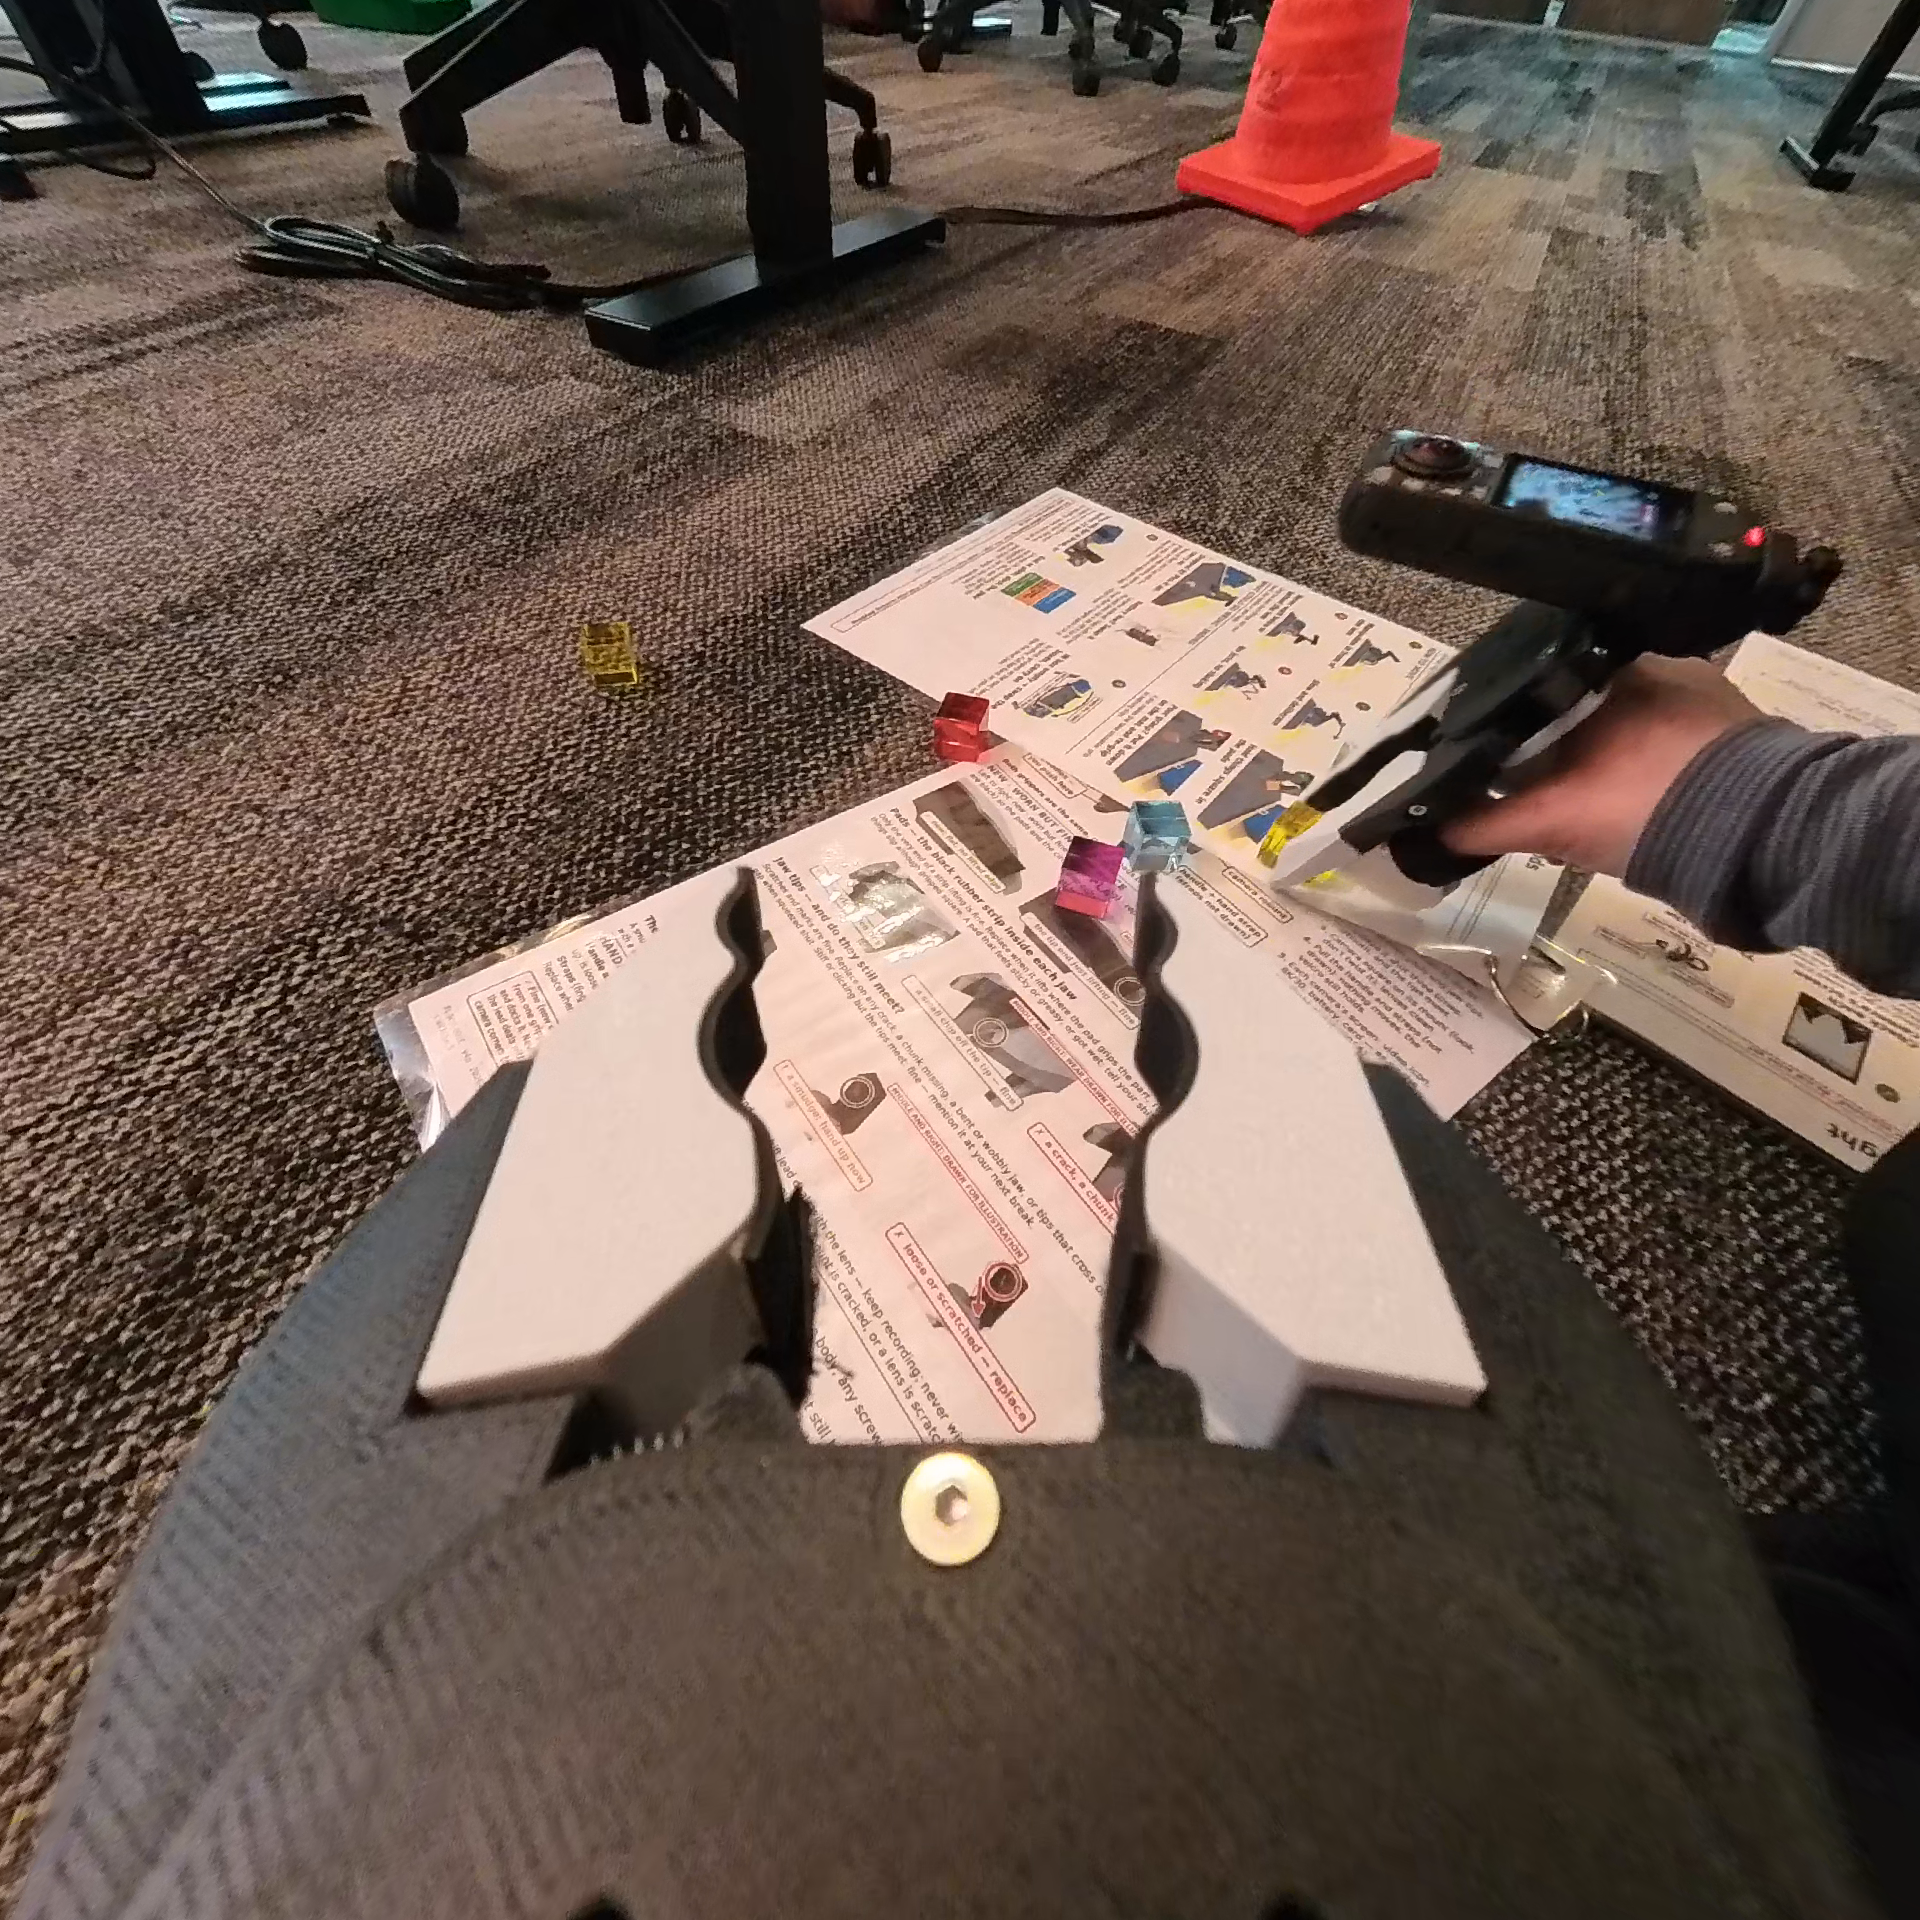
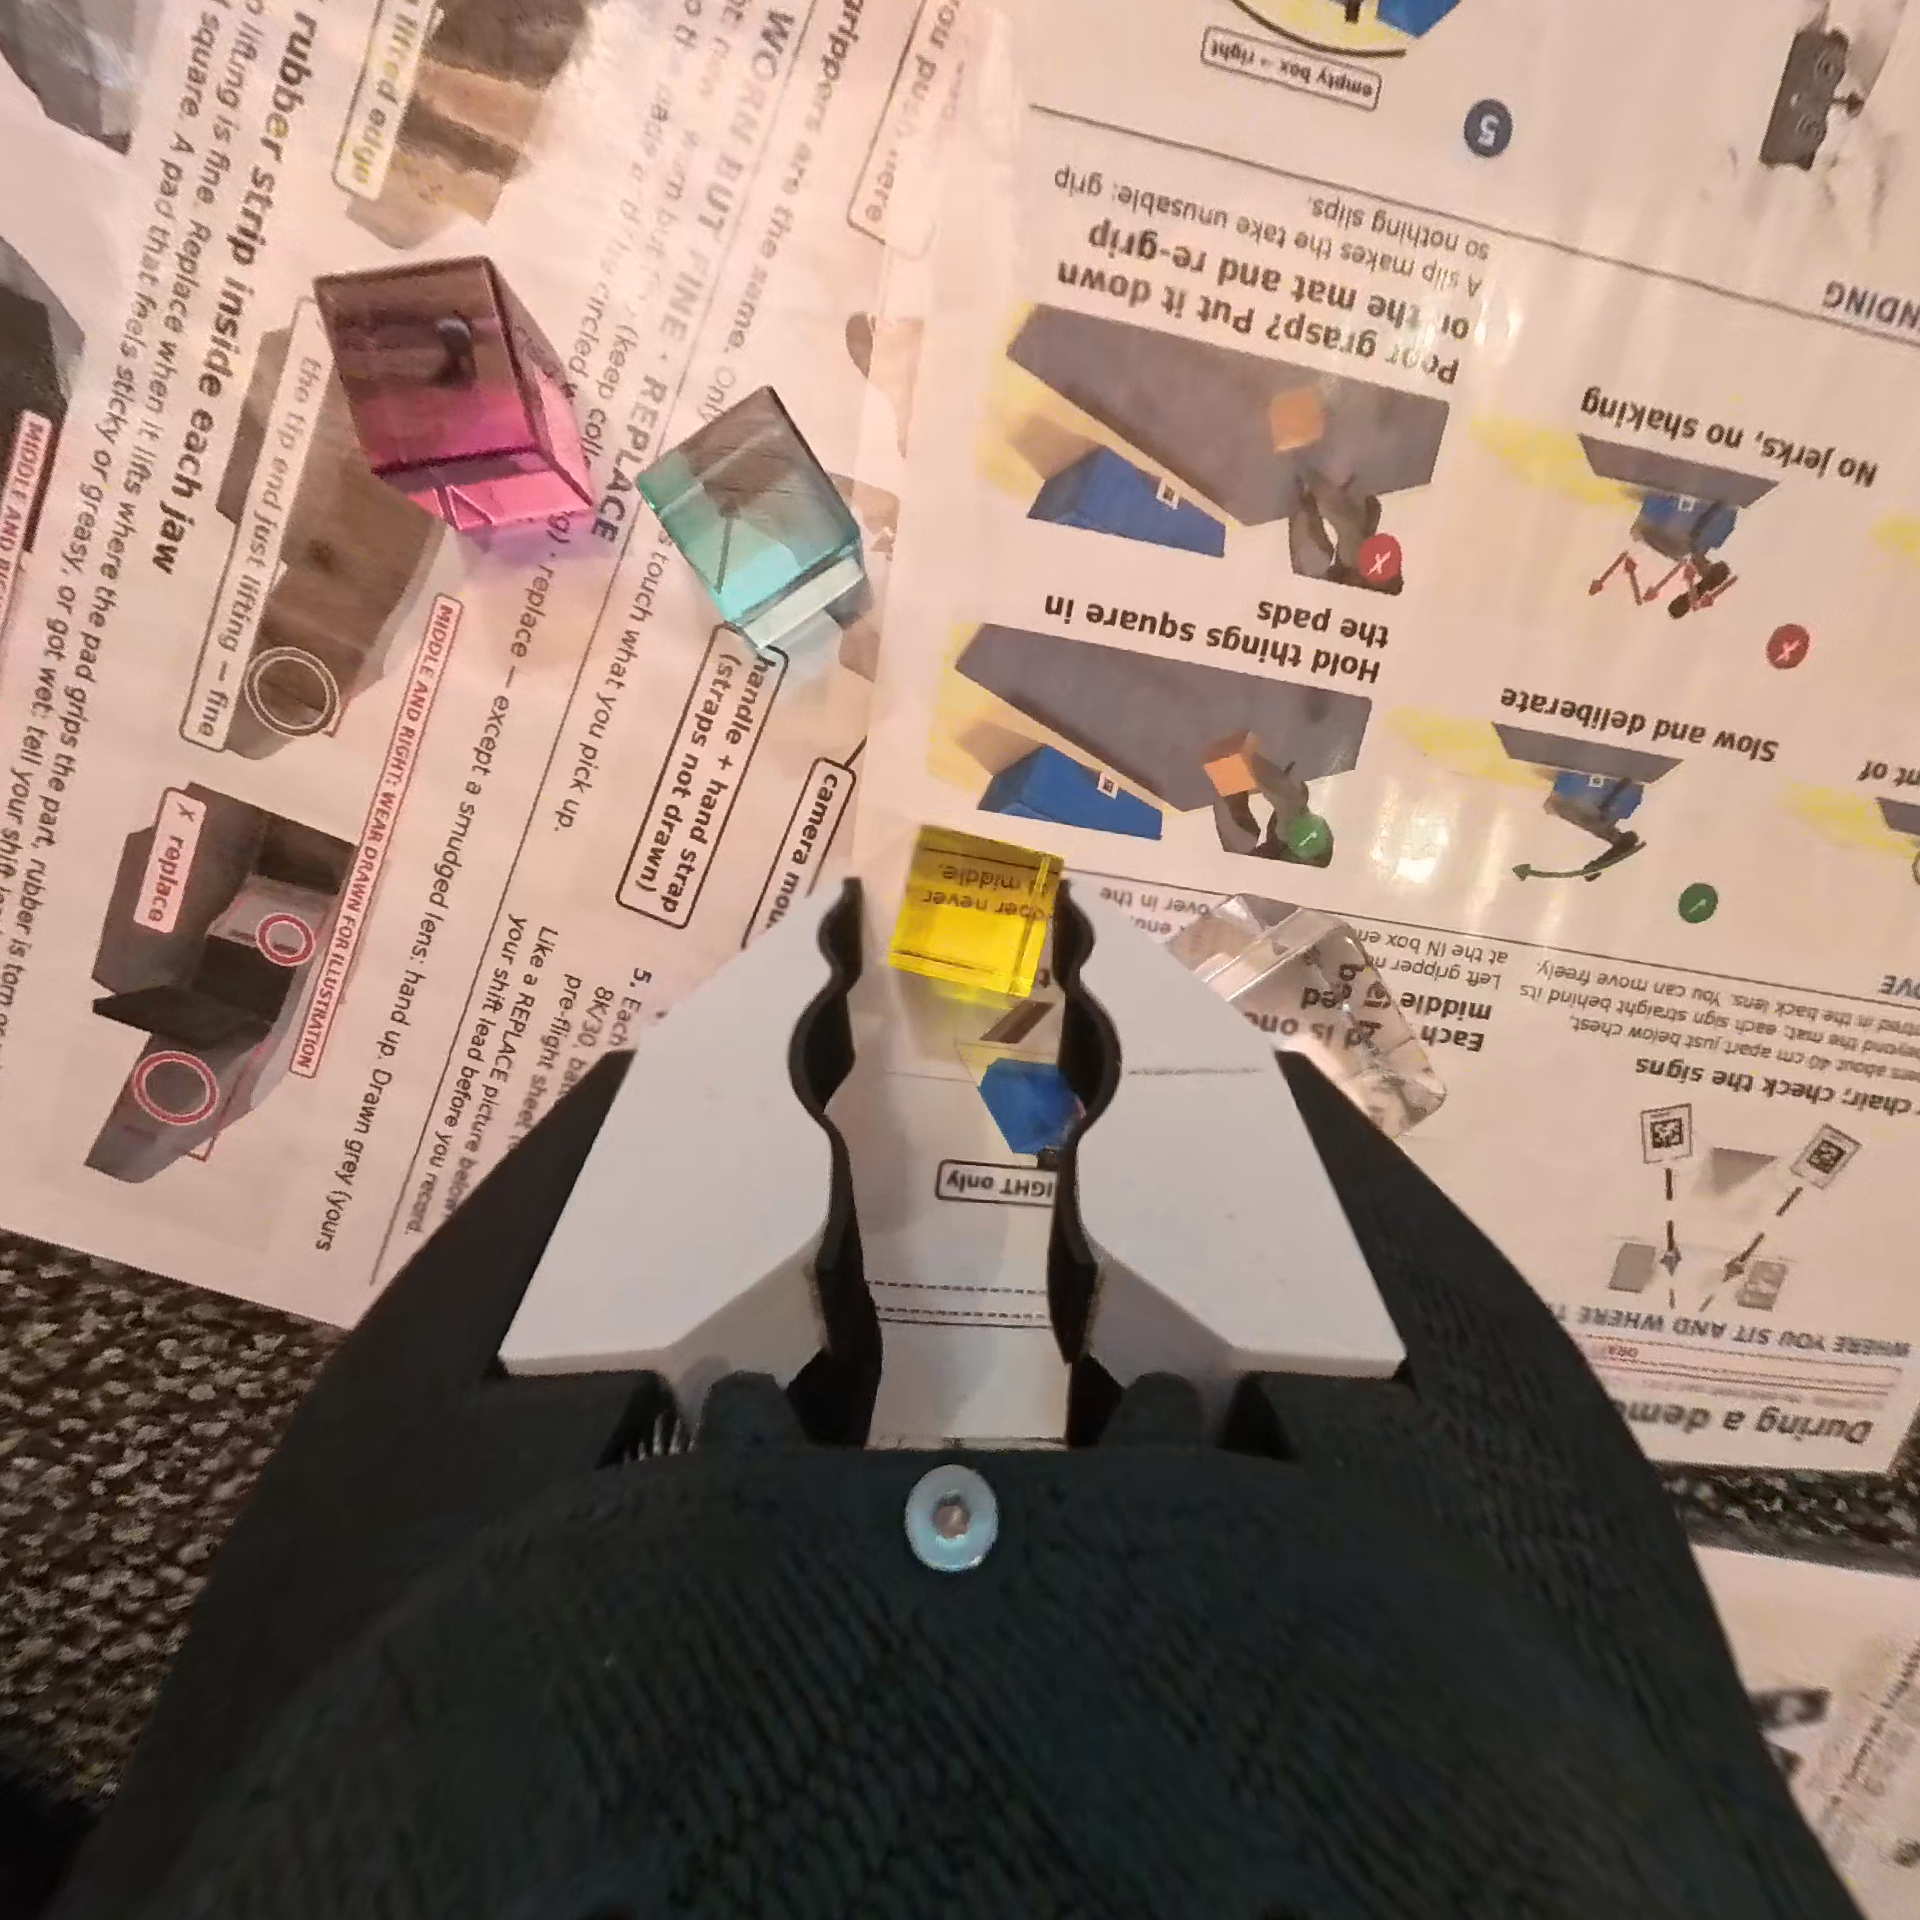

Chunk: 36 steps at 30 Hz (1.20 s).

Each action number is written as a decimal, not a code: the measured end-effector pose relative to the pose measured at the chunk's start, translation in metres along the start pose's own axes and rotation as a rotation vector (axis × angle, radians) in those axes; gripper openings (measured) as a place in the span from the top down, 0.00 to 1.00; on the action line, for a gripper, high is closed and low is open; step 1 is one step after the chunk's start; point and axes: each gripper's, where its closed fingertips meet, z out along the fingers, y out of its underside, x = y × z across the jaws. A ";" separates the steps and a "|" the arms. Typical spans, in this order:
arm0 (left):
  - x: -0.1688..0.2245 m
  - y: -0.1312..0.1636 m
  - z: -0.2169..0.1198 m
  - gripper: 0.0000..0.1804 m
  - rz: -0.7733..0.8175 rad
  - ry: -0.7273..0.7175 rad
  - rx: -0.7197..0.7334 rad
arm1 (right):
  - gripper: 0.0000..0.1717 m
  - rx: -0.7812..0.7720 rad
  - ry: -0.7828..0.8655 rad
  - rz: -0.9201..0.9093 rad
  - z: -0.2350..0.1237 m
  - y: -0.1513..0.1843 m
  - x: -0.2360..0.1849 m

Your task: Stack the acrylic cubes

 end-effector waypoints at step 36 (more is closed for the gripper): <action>0.002 0.002 0.001 0.60 0.011 0.005 -0.013 | 0.85 0.185 0.015 0.269 -0.062 0.004 0.059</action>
